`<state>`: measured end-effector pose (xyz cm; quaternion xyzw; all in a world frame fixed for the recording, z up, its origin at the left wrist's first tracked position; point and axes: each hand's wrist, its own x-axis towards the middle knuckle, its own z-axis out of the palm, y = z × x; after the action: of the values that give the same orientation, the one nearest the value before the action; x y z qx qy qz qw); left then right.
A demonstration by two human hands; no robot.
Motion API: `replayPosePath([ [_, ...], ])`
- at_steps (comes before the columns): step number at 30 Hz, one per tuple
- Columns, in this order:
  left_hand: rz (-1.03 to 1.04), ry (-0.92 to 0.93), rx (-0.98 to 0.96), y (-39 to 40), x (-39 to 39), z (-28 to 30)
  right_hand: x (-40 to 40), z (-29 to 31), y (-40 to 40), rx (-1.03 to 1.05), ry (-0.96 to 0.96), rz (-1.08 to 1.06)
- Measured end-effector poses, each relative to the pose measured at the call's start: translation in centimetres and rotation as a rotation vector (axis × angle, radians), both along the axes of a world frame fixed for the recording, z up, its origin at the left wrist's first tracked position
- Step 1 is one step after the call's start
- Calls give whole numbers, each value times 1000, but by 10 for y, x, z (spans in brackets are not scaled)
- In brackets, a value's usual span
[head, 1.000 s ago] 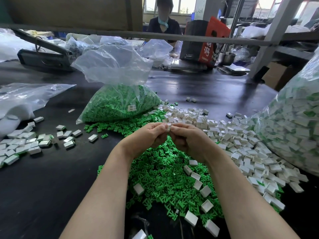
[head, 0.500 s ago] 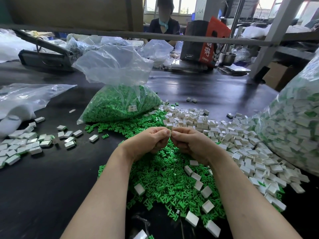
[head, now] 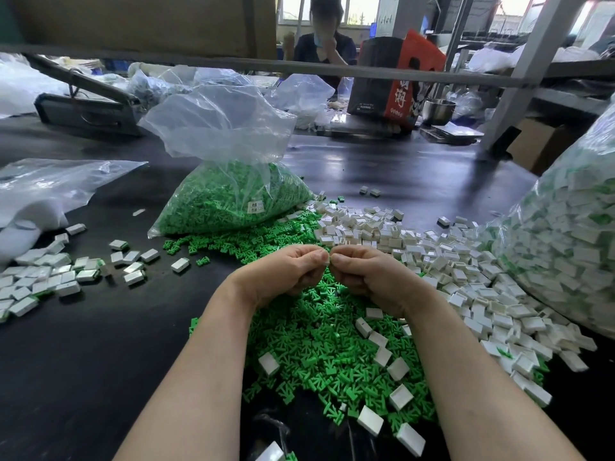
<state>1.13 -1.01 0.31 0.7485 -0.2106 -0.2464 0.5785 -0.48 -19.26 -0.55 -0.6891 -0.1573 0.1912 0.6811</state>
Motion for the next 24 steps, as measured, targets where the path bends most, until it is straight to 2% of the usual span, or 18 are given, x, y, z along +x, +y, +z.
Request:
replayPosePath([
  [17, -7, -26, 14, 2, 1, 1, -1, 0, 1, -31, -38, 15],
  [24, -21, -55, 87, 3, 0, 5, 1, -1, 0, -24, -18, -3],
])
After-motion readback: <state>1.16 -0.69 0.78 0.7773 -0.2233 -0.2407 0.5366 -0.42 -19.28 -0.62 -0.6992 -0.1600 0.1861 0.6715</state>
